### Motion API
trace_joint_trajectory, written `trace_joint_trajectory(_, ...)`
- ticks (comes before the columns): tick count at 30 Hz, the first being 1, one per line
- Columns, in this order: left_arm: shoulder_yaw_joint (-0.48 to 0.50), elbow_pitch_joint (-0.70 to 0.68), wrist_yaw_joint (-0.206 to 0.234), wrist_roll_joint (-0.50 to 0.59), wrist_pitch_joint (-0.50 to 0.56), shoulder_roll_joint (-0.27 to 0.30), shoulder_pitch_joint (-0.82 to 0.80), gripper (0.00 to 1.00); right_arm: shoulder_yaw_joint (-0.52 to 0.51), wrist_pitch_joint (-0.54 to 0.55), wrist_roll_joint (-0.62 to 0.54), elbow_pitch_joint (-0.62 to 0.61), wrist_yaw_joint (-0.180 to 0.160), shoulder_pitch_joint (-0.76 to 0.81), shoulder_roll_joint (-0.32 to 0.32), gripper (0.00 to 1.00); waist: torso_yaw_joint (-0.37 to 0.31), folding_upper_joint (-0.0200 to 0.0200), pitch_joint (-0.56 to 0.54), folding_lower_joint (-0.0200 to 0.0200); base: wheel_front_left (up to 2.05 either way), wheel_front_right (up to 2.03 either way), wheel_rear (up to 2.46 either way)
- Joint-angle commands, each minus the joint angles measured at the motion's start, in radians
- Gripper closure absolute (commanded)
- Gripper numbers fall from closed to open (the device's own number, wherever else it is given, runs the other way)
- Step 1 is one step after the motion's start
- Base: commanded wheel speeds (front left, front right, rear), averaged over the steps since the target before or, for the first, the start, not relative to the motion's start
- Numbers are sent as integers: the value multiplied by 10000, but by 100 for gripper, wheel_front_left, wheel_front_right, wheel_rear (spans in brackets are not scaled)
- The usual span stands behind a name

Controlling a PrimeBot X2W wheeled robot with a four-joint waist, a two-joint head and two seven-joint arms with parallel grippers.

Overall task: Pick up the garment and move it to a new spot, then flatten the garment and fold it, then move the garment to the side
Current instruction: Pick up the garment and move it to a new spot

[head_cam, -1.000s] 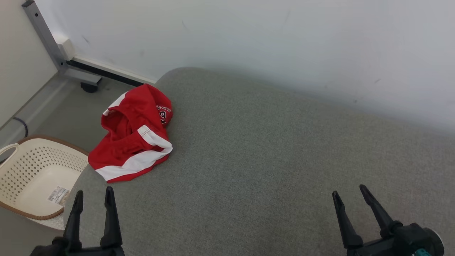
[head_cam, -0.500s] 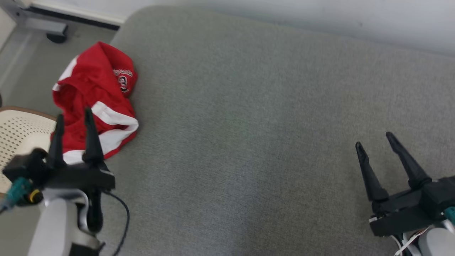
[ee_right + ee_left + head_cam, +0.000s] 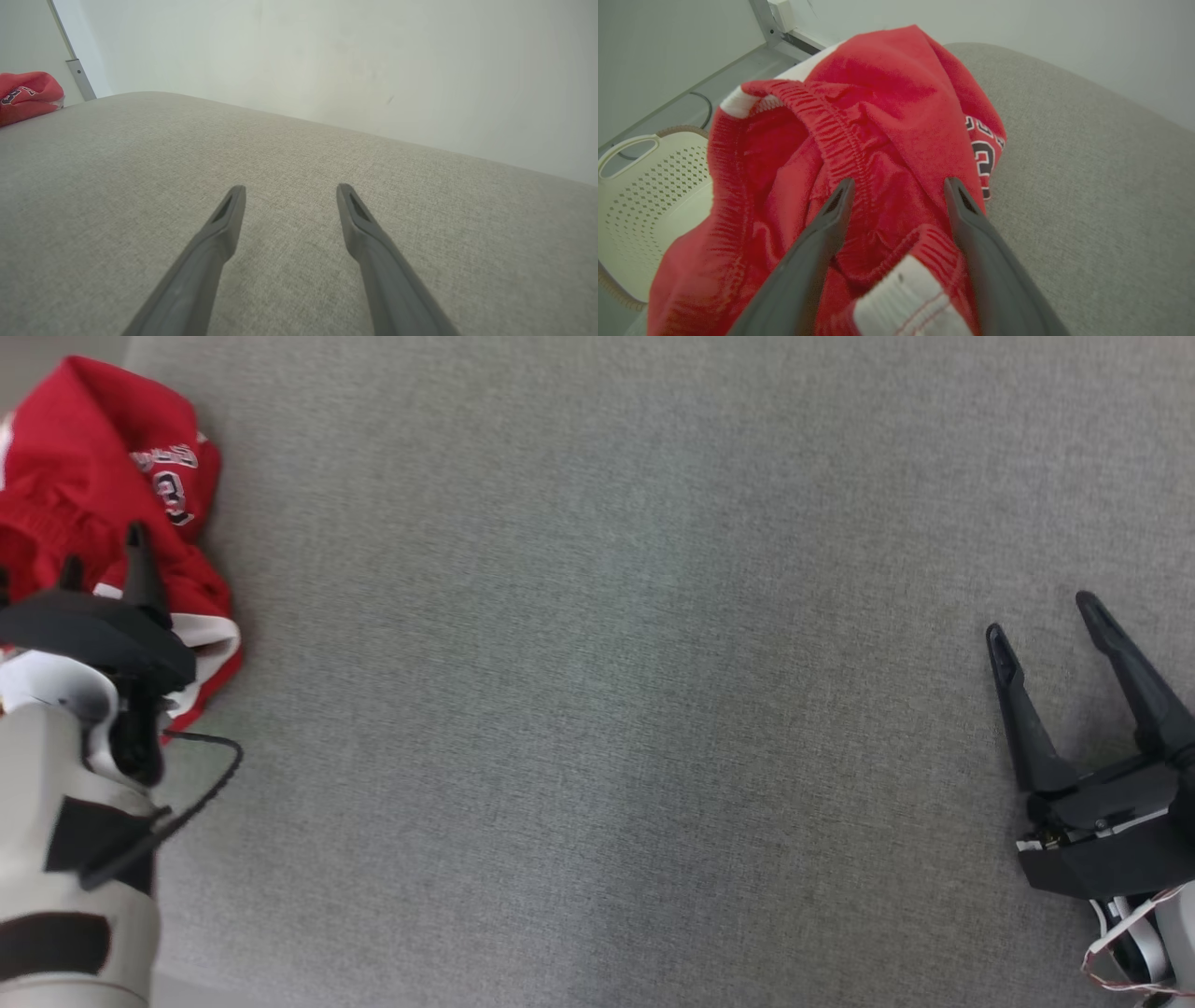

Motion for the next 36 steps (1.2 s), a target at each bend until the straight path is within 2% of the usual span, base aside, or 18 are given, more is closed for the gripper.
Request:
trace_joint_trajectory(1, -4, 259, -39, -136, 282, 172, -242, 0, -27, 60, -24, 355, -12, 88, -89, 0, -216, -1, 381, 0, 0, 0, 0)
trace_joint_trajectory(3, -118, 728, -74, -63, 866, 386, -514, 0, -52, 71, -18, 398, -12, 121, -108, 0, -226, -1, 408, 0, 0, 0, 0)
trace_joint_trajectory(11, -341, 2080, -438, -337, 3194, 663, -1312, 0, -109, 97, 22, 463, -14, 171, -99, 0, -245, -1, 453, 0, 0, 0, 0)
trace_joint_trajectory(16, -466, 2357, -670, -394, 3678, 853, -1428, 0, -63, 97, 15, 419, -14, 120, -17, 0, -332, -1, 457, 0, 0, 0, 0)
trace_joint_trajectory(17, -484, 2364, -727, -406, 3654, 867, -1391, 58, -65, 97, 17, 423, -14, 110, -4, 0, -351, -1, 448, 0, 0, 0, 0)
trace_joint_trajectory(18, -487, 2297, -774, -407, 3470, 903, -1356, 100, -74, 97, 19, 426, -14, 98, 14, 0, -374, -1, 438, 0, 0, 0, 0)
trace_joint_trajectory(27, -810, 1635, -1208, -102, 1430, 1099, -815, 100, -59, 91, 233, 588, -12, 86, 454, 0, -652, -1, 84, 0, 0, 0, 0)
trace_joint_trajectory(28, -781, 1556, -1225, -146, 1120, 1080, -723, 100, 28, 90, 240, 648, -12, 84, 516, 0, -697, -1, -14, 0, 0, 0, 0)
trace_joint_trajectory(29, -902, 1259, -1348, -62, 383, 1058, -539, 100, 124, 81, 263, 730, -11, 57, 628, 0, -799, -1, -215, 0, 0, 0, 0)
trace_joint_trajectory(32, -1108, 841, -1467, -73, -514, 996, -194, 100, 144, 59, 331, 792, -11, 24, 847, 0, -969, -1, -577, 0, 0, 0, 0)
trace_joint_trajectory(36, -1271, 412, -1533, -118, -1262, 1073, 376, 100, 248, 30, 395, 877, -11, -19, 1193, 0, -1259, -1, -1203, 0, 0, 0, 0)
